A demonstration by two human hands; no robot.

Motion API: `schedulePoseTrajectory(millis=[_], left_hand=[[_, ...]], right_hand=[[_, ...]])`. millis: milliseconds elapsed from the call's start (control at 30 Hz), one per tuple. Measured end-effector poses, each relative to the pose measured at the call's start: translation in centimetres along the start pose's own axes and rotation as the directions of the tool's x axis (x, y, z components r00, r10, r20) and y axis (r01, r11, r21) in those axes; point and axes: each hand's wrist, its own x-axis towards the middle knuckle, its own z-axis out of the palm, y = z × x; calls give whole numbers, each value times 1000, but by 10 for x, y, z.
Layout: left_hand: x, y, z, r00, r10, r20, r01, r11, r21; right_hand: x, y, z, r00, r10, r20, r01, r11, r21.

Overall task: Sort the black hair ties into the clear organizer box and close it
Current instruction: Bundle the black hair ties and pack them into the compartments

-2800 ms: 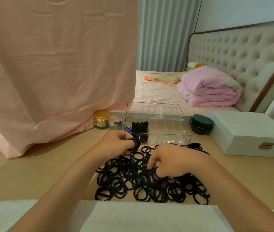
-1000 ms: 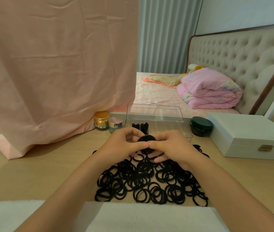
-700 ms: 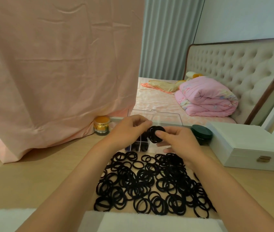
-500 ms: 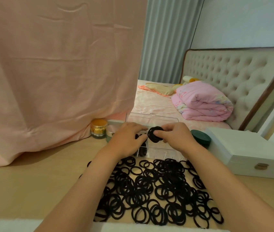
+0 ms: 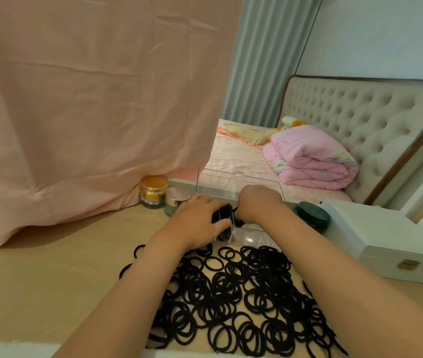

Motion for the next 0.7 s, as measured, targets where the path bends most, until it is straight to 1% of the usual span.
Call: schedulePoseTrajectory(millis=[67, 133, 200, 267, 333, 367, 400, 433, 467, 533, 600, 633, 700], left_hand=[[-1, 1, 0, 1000, 6, -5, -6, 1000, 19], [-2, 2, 1, 1000, 8, 6, -9, 999, 46], [-2, 2, 1, 1000, 1, 18, -2, 998, 55], [-1, 2, 1, 1000, -2, 23, 1, 998, 57], [-1, 2, 2, 1000, 2, 18, -3, 998, 57], [-1, 2, 2, 1000, 4, 12, -4, 999, 53], [-1, 3, 2, 1000, 6, 6, -6, 999, 48], [-1, 3, 1, 1000, 10, 2, -10, 999, 43], [-2, 4, 1, 1000, 14, -1, -13, 999, 41], [-3, 6, 0, 1000, 21, 6, -22, 998, 53], [-4, 8, 0, 1000, 25, 15, -26, 997, 72], [-5, 8, 0, 1000, 24, 17, -26, 997, 79], [-6, 9, 0, 999, 37, -3, -37, 996, 83]], right_hand=[[2, -5, 3, 998, -24, 51, 27, 998, -59], [5, -5, 7, 992, -70, 100, 76, 995, -60], [9, 2, 7, 980, -129, 151, 133, 991, -16], [6, 13, 1, 966, -189, 174, 179, 981, 71], [-2, 25, -10, 967, -224, 125, 194, 958, 211], [-6, 31, -13, 967, -243, 80, 215, 941, 261], [-9, 36, -13, 963, -266, 30, 249, 930, 272], [-14, 39, -11, 956, -293, -13, 288, 927, 240], [-19, 40, -6, 945, -326, -36, 327, 930, 168], [-28, 38, 8, 919, -394, -18, 394, 919, 28], [-37, 35, 22, 892, -451, 0, 451, 891, -59], [-40, 34, 26, 883, -469, 0, 468, 880, -80], [-43, 36, 29, 873, -487, -32, 485, 873, -56]])
